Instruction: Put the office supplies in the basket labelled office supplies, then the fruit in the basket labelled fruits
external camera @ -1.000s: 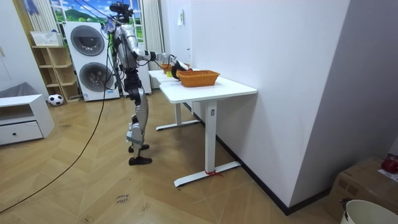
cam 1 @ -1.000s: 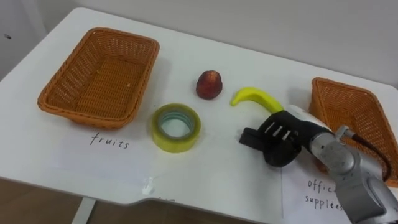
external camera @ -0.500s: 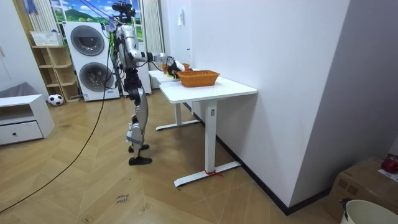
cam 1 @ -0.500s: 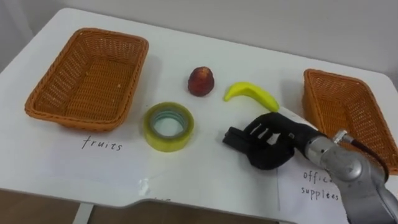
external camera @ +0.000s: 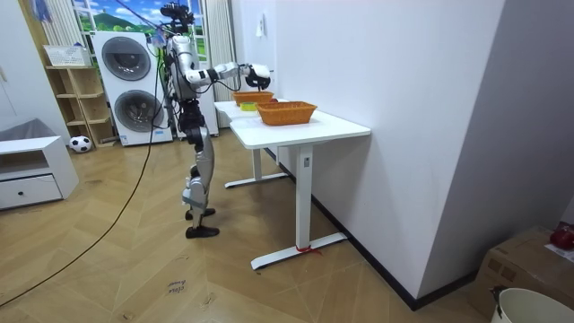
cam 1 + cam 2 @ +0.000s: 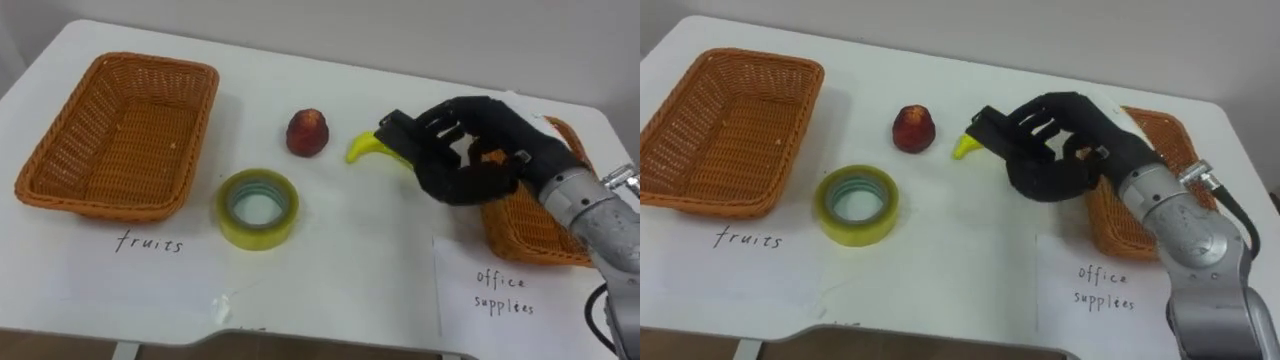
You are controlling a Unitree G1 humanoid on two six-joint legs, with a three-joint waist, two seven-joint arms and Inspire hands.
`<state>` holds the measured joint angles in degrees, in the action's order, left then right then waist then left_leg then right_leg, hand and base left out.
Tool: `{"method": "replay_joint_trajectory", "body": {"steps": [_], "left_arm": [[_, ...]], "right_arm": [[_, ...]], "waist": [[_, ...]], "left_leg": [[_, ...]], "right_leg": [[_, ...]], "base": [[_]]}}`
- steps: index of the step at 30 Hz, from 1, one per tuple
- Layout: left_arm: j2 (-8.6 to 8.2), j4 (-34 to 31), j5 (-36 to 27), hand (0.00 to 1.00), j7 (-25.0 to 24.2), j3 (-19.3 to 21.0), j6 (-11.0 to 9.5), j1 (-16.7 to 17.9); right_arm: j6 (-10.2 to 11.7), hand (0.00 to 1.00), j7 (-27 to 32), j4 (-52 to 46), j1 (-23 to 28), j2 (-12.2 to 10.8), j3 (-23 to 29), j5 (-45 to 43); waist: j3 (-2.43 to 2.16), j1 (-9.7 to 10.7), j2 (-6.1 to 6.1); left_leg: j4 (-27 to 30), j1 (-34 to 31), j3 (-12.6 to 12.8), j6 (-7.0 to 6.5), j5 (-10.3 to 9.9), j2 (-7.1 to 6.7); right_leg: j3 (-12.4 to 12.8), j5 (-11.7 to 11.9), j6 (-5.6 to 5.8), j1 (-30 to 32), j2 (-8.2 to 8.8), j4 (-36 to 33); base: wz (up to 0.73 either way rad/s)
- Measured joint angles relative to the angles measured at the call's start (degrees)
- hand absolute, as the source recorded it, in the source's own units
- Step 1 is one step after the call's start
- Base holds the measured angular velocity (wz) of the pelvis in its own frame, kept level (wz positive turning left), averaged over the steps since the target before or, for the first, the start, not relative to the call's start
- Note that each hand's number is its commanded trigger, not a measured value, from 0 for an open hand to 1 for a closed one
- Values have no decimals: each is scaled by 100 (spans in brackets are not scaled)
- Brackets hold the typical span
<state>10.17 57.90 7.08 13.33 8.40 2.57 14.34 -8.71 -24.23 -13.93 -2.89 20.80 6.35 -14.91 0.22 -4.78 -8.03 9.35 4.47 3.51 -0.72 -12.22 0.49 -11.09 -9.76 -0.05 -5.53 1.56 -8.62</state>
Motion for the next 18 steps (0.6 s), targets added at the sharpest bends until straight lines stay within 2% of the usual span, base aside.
{"method": "replay_joint_trajectory", "body": {"steps": [4,10,18], "left_arm": [[-30,0,73,0,-57,107,17,73],[-40,0,218,0,-58,221,111,143],[-53,-13,261,0,-51,260,111,135]], "right_arm": [[-1,100,60,-87,-25,0,173,61],[-1,100,335,-101,-25,1,367,158],[5,100,879,-52,-25,8,422,554]], "waist": [[18,2,33],[13,81,53],[-22,264,60]], "left_leg": [[-3,7,33,1,0,18],[17,-17,30,1,0,17],[28,-73,29,0,1,9]], "right_leg": [[6,0,-1,2,-14,-5],[-3,1,-1,10,-9,-17],[-5,1,-1,64,-2,-11]], "base": [[-3],[1],[0]]}}
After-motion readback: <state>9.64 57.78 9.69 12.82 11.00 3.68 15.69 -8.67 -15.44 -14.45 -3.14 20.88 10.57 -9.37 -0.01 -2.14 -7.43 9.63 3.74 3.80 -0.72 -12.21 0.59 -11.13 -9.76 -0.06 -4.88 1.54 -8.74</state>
